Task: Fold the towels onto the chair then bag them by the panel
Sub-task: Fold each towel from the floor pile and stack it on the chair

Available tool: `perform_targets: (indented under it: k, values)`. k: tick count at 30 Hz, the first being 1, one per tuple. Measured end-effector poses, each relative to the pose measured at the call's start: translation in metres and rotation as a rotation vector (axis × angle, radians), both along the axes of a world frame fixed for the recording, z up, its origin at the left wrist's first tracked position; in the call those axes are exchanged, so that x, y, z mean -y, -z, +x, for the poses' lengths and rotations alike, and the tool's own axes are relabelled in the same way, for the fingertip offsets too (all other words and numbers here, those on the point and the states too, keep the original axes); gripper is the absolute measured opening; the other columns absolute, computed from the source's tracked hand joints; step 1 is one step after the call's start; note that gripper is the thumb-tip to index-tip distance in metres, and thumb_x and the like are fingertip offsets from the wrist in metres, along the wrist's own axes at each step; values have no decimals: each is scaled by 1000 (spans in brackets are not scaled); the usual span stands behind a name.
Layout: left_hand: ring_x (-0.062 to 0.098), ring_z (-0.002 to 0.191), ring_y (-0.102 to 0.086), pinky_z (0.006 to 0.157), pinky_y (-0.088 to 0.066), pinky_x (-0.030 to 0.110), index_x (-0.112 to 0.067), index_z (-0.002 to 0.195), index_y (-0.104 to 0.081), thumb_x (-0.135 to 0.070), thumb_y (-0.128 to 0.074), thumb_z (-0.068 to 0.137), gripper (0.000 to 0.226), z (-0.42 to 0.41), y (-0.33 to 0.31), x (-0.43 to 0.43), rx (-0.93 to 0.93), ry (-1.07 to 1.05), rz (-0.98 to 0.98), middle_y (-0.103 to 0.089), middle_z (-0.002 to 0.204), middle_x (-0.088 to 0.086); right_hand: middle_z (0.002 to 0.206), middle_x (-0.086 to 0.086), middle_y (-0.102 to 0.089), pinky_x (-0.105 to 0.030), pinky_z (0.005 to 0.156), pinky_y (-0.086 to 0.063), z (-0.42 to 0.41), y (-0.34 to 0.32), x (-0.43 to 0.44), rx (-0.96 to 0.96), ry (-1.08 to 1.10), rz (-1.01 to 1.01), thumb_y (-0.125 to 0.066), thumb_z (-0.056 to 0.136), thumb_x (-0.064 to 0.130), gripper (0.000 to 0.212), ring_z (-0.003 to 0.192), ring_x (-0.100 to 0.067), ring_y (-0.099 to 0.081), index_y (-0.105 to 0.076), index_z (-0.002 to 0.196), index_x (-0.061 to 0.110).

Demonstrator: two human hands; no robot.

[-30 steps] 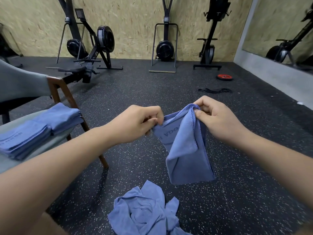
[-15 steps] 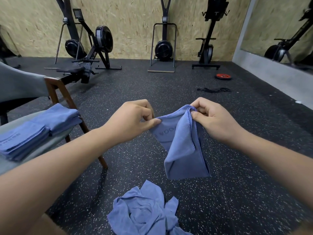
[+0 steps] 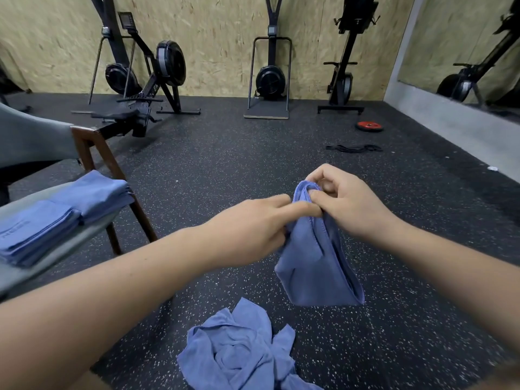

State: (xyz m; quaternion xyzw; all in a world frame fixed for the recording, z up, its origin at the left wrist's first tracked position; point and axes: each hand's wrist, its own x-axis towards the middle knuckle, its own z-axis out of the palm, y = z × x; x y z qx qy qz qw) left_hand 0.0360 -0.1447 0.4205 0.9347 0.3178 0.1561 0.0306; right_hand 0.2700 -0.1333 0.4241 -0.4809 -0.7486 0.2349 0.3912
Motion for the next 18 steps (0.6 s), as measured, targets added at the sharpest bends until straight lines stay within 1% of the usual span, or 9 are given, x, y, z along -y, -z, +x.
perform_targets:
  k: [2,4,7,9,10,12,14,16,18]
  values:
    - [28,85,-62,68,-54,42,-45,147,-45,-19,-51,94,59,7,4,3,-91,-6,83,-55,117,-8,79,-13,-70,-46,71,-50,-4,1,2,11,-6,-8,-62,98,15,11,69,-24,-55,-66,97,25]
    - [29,78,-62,60,-51,40,-40,142,-51,-22,-50,95,50,12,7,3,-131,-42,165,-57,117,-7,81,-13,-72,-47,74,-52,-6,3,3,18,-17,-10,-61,98,13,13,74,-33,-61,-65,97,25]
    - [30,69,-59,54,-39,35,-31,125,-56,-27,-49,93,33,14,9,4,-126,-85,259,-57,101,-6,83,-10,-74,-48,77,-52,-7,4,4,34,-18,0,-61,99,13,14,82,-36,-63,-65,97,26]
    - [30,66,-56,56,-35,33,-27,113,-56,-36,-50,92,24,14,9,5,-96,-127,275,-54,92,-6,84,-11,-73,-50,79,-52,-6,3,4,34,-15,2,-62,101,15,13,82,-36,-63,-65,98,27]
    - [30,66,-56,57,-34,32,-27,107,-56,-44,-49,92,24,14,9,4,-70,-151,271,-51,90,-7,85,-11,-73,-50,79,-52,-5,2,4,30,-17,5,-62,101,16,12,83,-36,-63,-65,98,27]
    - [27,69,-55,59,-38,33,-28,97,-54,-61,-47,91,35,10,9,1,-20,-198,251,-47,88,-8,84,-7,-73,-49,78,-52,-3,0,4,23,-37,4,-63,102,17,11,78,-30,-64,-65,98,28]
    - [24,72,-55,60,-43,34,-28,89,-51,-71,-50,89,42,3,8,-6,9,-210,226,-48,89,-8,79,3,-72,-42,74,-48,-1,-2,4,21,-65,-5,-63,103,15,11,73,-13,-59,-65,100,26]
    - [22,73,-54,63,-46,35,-29,85,-46,-64,-61,86,38,-5,5,-12,37,-196,188,-48,89,-9,74,13,-67,-36,73,-43,1,-4,5,21,-82,-25,-62,104,13,12,72,-4,-56,-66,101,24]
    - [20,73,-53,65,-45,36,-29,82,-42,-46,-73,84,35,-12,1,-15,68,-192,159,-46,86,-11,74,12,-66,-34,72,-42,3,-4,5,17,-91,-49,-62,104,15,11,73,-4,-56,-66,101,25]
